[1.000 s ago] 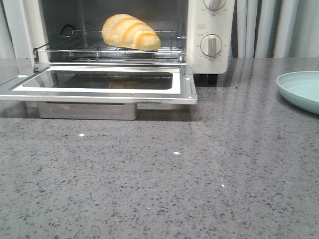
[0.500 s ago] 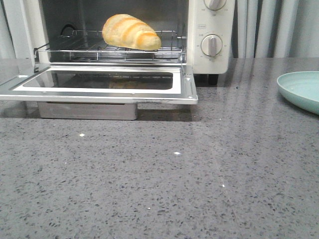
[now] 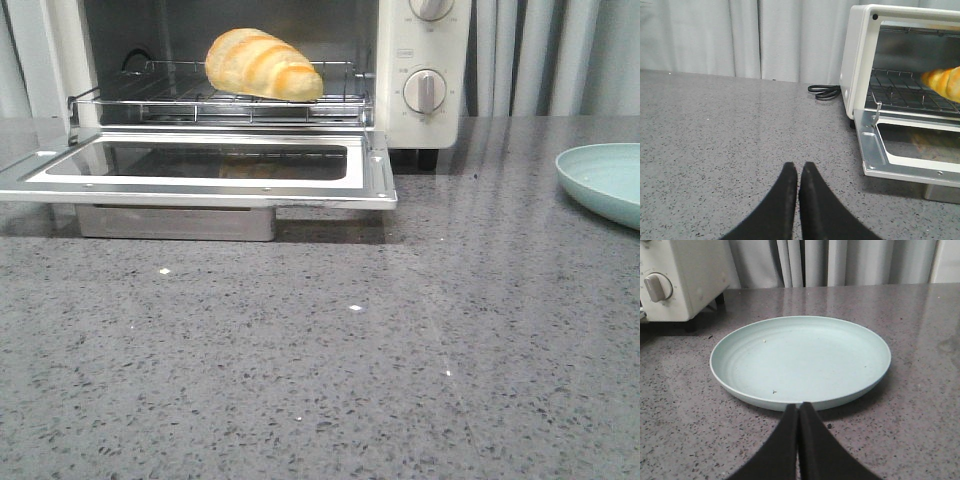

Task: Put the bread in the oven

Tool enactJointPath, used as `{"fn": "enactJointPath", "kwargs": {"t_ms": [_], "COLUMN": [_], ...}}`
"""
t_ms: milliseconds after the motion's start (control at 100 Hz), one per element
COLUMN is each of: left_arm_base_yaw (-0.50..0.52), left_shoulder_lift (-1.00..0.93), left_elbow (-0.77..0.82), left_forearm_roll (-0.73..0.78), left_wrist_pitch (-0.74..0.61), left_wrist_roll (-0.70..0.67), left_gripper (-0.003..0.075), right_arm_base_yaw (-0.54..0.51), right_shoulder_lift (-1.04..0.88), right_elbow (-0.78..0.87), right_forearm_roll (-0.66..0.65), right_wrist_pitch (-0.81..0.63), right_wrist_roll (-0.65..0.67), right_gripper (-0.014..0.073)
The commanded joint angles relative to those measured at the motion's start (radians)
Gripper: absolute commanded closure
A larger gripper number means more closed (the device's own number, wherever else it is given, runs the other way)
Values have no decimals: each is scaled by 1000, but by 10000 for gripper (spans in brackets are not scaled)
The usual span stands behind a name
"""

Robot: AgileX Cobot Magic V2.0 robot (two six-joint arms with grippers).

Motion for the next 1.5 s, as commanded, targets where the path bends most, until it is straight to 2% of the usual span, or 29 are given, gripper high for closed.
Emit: {"fn": "enactJointPath", "kwargs": {"t_ms": [0, 650, 740, 870, 990, 1490], "left_arm_base_yaw": [0, 0, 0, 0, 0, 0], "left_shoulder_lift": [-23, -23, -23, -23, -23, -23], "left_elbow": [-29, -29, -29, -29, -29, -29], "left_forearm_roll": [-10, -10, -10, -10, -10, -10], "left_wrist_pitch": [-86, -86, -86, -86, -86, -86], "left_wrist_roll": [1, 1, 1, 1, 1, 1], "left_gripper": [741, 741, 741, 741, 741, 741], "right_arm_base_yaw": [-7, -23, -44, -57, -57, -57], "right_shoulder_lift": [-15, -71, -71, -71, -71, -71], "right_elbow": [-19, 27, 27, 27, 27, 27], "right_forearm_roll": [-14, 5, 66, 69, 69, 69], "right_wrist_pitch": [-51, 87, 96, 111, 188, 188], "right_wrist_roll": [-13, -16, -95, -95, -95, -95], "right_gripper": [650, 650, 651, 650, 650, 650]}}
